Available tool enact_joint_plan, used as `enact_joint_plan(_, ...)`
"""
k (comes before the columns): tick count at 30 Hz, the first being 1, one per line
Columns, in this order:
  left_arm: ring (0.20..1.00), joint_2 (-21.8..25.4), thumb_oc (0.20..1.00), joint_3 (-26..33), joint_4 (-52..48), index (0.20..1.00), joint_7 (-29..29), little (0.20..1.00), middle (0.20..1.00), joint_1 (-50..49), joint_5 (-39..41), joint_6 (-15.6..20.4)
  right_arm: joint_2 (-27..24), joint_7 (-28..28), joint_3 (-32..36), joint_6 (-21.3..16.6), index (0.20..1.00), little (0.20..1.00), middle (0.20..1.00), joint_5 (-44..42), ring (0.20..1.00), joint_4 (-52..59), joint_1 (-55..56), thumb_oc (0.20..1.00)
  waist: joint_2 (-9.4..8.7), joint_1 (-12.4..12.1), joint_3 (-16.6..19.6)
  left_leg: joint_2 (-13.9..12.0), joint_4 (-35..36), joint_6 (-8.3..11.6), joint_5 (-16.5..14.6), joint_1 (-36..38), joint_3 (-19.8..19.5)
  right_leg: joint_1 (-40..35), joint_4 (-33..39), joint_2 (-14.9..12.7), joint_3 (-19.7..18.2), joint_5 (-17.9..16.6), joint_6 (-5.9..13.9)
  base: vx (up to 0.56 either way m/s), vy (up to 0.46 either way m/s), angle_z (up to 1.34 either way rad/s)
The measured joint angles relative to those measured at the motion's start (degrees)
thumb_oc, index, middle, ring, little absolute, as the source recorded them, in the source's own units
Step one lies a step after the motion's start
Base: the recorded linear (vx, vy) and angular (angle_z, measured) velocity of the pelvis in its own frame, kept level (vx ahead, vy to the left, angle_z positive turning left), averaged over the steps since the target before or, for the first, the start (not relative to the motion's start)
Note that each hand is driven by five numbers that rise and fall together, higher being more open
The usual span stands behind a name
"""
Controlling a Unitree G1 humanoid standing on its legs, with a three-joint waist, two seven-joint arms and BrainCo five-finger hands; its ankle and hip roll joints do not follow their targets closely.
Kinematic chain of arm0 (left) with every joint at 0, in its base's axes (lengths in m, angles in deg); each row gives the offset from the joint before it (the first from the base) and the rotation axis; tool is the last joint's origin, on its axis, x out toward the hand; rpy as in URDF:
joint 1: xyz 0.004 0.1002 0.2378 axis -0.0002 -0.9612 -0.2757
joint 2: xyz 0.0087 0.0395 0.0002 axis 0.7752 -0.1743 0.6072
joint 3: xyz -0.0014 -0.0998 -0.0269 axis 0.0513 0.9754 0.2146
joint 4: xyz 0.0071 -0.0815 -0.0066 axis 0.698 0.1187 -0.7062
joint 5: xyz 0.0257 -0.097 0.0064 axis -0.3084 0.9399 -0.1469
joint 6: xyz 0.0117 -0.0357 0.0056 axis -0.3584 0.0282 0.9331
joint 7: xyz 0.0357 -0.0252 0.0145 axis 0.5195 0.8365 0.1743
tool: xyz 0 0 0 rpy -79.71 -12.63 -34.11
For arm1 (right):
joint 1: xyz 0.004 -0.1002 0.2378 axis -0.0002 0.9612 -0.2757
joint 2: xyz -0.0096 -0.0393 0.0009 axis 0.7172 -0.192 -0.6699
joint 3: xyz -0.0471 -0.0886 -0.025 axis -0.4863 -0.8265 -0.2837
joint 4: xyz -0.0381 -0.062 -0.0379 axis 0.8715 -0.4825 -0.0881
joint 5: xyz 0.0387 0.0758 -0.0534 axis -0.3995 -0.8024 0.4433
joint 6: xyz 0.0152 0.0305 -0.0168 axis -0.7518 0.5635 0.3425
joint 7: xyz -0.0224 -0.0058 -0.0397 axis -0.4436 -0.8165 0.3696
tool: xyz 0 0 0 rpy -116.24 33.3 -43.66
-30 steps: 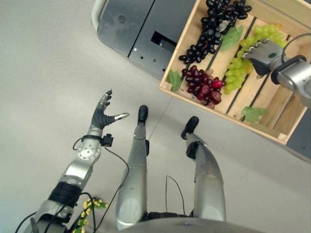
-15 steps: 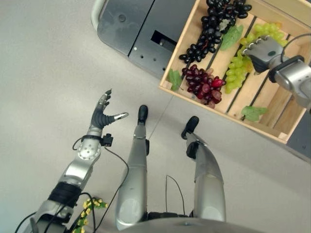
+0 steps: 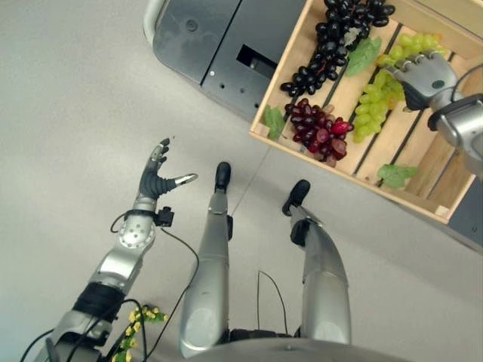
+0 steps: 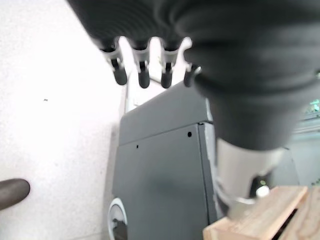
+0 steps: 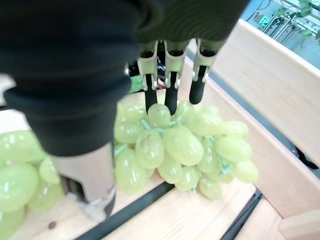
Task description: Pick up the fruits from the basket on one side to the basket on the other side
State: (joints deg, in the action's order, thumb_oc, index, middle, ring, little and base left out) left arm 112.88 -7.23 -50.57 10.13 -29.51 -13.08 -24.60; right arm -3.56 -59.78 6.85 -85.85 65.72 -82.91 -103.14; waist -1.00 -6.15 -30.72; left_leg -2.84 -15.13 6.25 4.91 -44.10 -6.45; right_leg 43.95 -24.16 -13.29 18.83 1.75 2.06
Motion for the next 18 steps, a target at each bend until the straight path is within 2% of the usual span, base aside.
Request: enact_joint_plan(18, 1.000, 0.6, 1.000, -1.0, 0.0, 1.000, 1.2, 1.000, 1.000, 0.0, 0.0, 0.7, -0.5, 4.6, 4.1, 2.2, 1.000, 1.000, 1.000, -0.1, 1.000, -0.5, 0.9, 1.000, 0.00, 0.3, 0.0, 0.0, 0.0, 0.00, 0.0, 0.0, 0.0, 0.0, 0.0, 0.0, 0.0, 0.0, 0.00, 0.00, 0.000, 0.00)
